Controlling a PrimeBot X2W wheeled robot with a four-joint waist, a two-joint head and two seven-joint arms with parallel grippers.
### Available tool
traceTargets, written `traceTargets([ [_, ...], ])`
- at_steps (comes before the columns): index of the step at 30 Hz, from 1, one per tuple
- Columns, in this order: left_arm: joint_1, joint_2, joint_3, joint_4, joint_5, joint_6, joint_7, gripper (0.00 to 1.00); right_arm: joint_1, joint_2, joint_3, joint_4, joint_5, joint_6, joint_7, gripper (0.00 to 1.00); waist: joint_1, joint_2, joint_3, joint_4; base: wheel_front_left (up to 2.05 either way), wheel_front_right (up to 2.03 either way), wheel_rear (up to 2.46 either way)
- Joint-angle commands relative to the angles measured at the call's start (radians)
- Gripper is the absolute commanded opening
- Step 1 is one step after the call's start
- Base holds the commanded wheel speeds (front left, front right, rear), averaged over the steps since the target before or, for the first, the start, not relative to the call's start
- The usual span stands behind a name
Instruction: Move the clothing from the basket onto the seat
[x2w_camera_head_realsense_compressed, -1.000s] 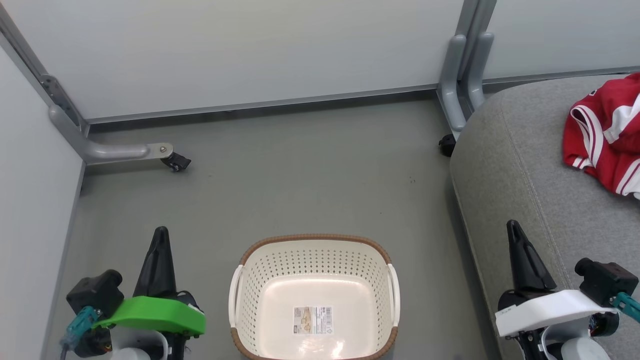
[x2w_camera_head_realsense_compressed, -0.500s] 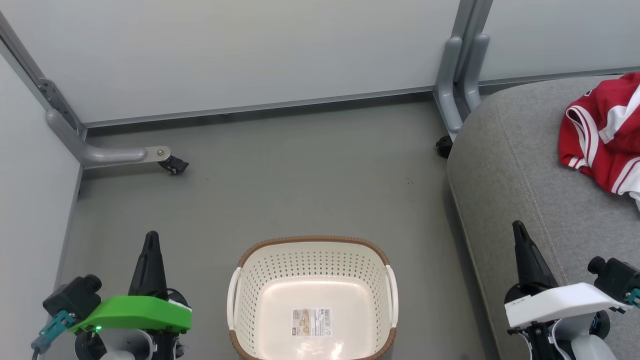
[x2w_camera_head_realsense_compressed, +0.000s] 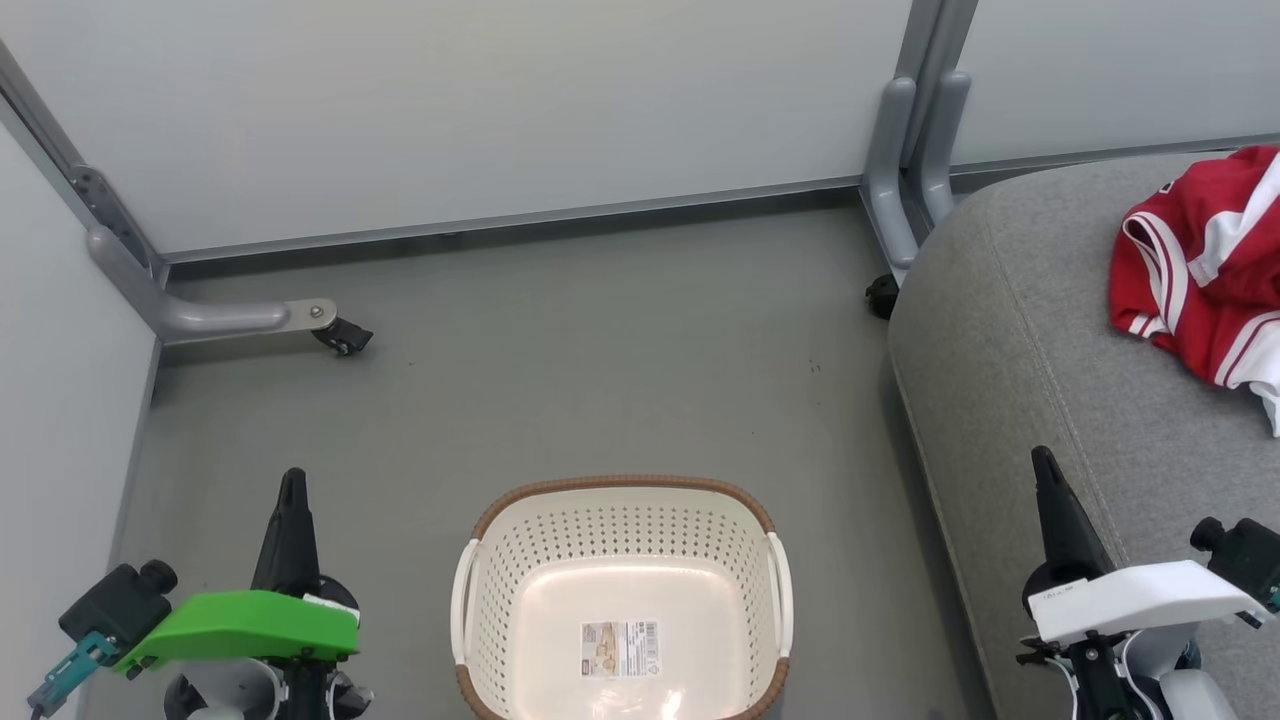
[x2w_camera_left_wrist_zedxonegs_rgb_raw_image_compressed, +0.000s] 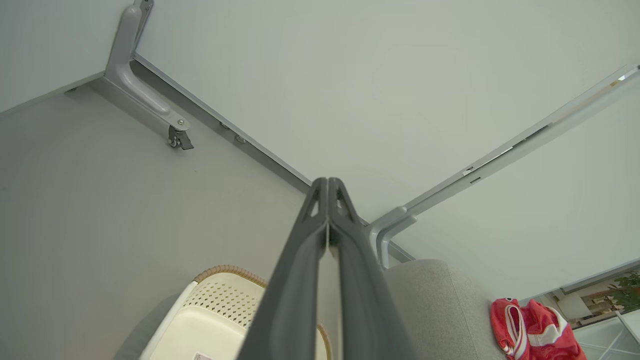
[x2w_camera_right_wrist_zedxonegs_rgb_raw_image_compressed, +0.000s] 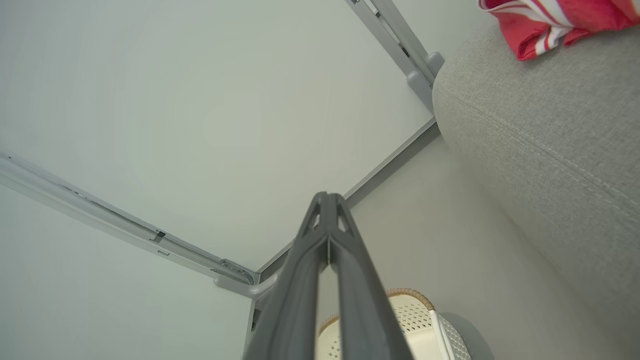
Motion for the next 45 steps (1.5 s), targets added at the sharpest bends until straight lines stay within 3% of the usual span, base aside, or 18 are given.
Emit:
traceTargets([
  [1,-0.023,0.003,0.008,-0.008,-0.032,-0.007,0.009,0.0,-0.024,-0.01,-0.006,-0.005,0.033,0.0,0.008,0.0,0.0,0.0,-0.001,-0.001,0.0,0.0,0.0],
  [45,-0.032,0.005,0.064,0.003,-0.479,-0.026,0.126,0.0,-0.052,-0.012,-0.044,0.056,0.466,0.0,0.126,0.0,0.0,0.0,-0.019,-0.024,0.0,0.0,0.0],
])
